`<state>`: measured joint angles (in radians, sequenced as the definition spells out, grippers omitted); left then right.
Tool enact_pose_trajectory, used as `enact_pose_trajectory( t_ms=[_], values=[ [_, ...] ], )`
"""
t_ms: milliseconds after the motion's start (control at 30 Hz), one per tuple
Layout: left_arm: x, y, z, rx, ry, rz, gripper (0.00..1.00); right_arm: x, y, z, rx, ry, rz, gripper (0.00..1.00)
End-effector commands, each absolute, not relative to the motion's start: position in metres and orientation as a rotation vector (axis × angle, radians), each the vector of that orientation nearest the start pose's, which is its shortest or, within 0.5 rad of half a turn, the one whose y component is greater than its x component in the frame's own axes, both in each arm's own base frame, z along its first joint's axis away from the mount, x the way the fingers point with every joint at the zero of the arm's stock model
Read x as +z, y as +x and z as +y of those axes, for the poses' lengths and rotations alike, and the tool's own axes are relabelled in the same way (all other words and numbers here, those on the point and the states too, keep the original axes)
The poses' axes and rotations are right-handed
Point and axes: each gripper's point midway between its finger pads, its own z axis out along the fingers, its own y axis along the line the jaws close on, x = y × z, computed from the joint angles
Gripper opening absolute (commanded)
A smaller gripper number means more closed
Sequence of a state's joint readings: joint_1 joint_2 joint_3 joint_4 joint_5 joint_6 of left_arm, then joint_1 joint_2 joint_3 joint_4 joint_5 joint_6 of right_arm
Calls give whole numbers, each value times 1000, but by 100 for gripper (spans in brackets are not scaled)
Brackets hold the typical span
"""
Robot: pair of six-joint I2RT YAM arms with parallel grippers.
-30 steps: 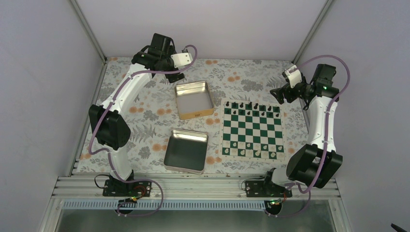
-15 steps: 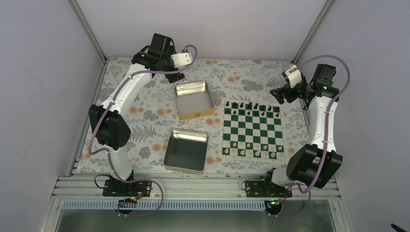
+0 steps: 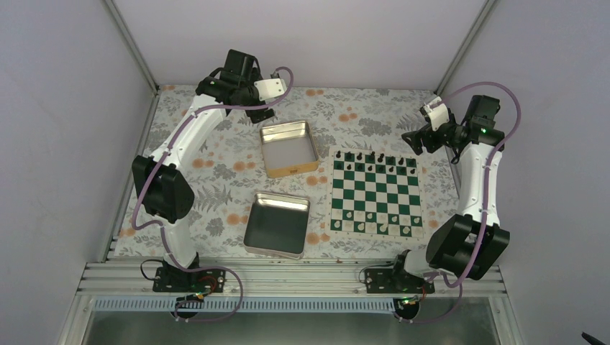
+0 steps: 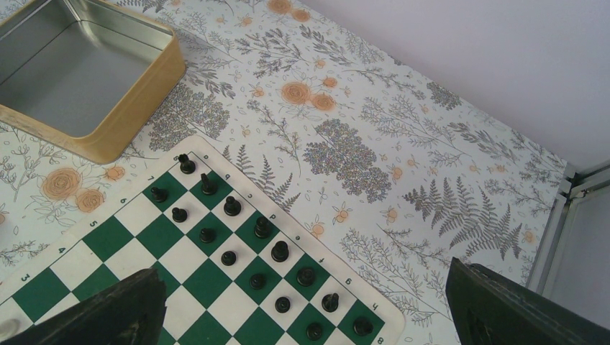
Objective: Set up the chess pieces on the board
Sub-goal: Reset both arms
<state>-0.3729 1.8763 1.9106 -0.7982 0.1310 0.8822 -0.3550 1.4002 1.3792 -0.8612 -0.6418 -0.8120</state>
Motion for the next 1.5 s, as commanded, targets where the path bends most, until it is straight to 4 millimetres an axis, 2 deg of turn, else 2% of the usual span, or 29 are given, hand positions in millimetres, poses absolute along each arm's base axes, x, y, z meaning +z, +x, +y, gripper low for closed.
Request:
enact_pose_trajectory(
  t_ms=[0, 900, 933, 1467],
  values=[
    [265, 475, -210, 102, 1419, 1844, 100, 272, 370, -28, 170, -762, 2092, 100],
    [265, 475, -210, 102, 1419, 1844, 100, 272, 370, -28, 170, -762, 2092, 100],
    [265, 475, -210, 103, 1419, 1846, 100, 265, 369, -27, 178, -763, 2110, 100],
    [267, 473, -216, 100, 1430, 1827, 100, 258, 379, -21, 131, -769, 2115, 100]
  ],
)
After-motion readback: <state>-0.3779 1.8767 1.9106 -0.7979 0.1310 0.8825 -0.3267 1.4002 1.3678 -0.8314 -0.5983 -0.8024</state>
